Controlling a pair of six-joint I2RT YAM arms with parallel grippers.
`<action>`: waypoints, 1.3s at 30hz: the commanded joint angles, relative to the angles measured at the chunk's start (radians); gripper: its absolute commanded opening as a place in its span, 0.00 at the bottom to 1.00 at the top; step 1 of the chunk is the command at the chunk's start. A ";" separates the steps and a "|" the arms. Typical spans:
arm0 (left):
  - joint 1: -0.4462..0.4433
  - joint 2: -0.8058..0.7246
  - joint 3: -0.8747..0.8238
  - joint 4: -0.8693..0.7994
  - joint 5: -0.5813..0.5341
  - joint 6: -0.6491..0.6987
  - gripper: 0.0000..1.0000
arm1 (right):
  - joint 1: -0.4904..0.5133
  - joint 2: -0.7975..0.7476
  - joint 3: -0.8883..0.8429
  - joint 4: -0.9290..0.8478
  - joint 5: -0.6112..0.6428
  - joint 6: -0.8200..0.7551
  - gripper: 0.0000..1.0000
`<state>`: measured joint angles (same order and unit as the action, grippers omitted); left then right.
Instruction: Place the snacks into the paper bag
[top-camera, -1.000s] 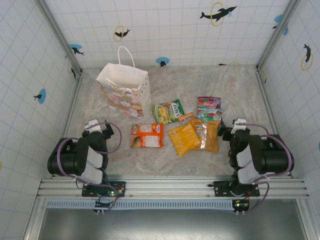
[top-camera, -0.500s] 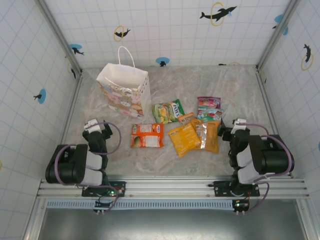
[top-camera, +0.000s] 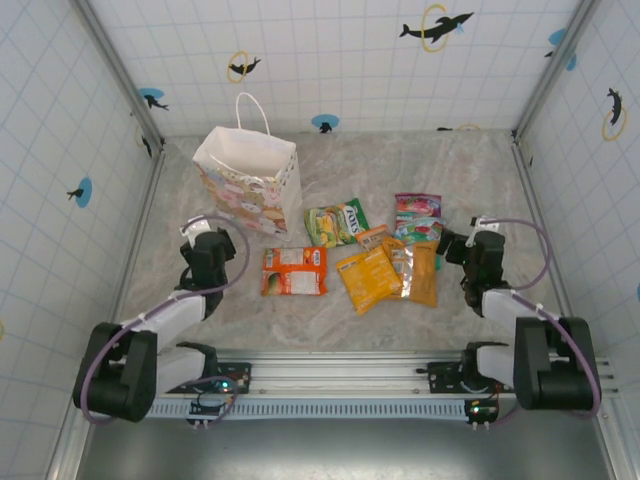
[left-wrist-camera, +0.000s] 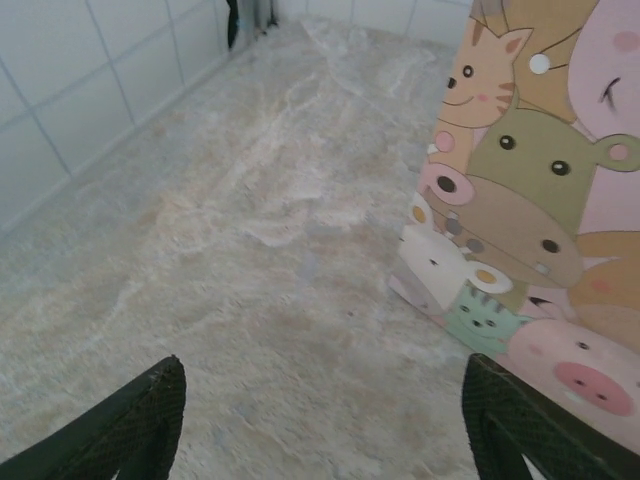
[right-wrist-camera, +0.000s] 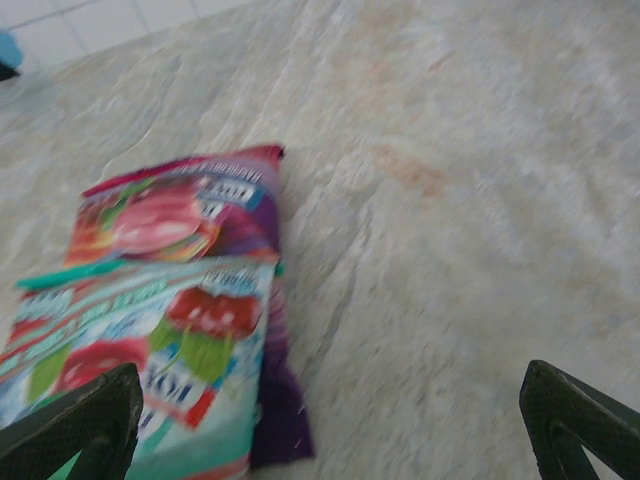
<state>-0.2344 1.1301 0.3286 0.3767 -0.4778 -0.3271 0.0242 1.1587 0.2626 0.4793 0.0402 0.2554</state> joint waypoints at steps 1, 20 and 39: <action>-0.003 -0.065 0.023 -0.256 0.100 -0.110 0.72 | -0.007 -0.082 0.033 -0.136 -0.153 0.072 0.99; -0.003 -0.311 0.037 -0.438 0.588 -0.126 0.66 | -0.027 -0.235 0.087 -0.510 -0.515 0.110 0.82; -0.005 -0.224 0.071 -0.276 1.320 -0.079 0.54 | -0.027 -0.106 0.067 -0.425 -0.563 0.055 0.66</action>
<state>-0.2348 0.9062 0.3660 0.0360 0.7002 -0.4191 -0.0002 1.0443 0.3523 0.0093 -0.4973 0.3222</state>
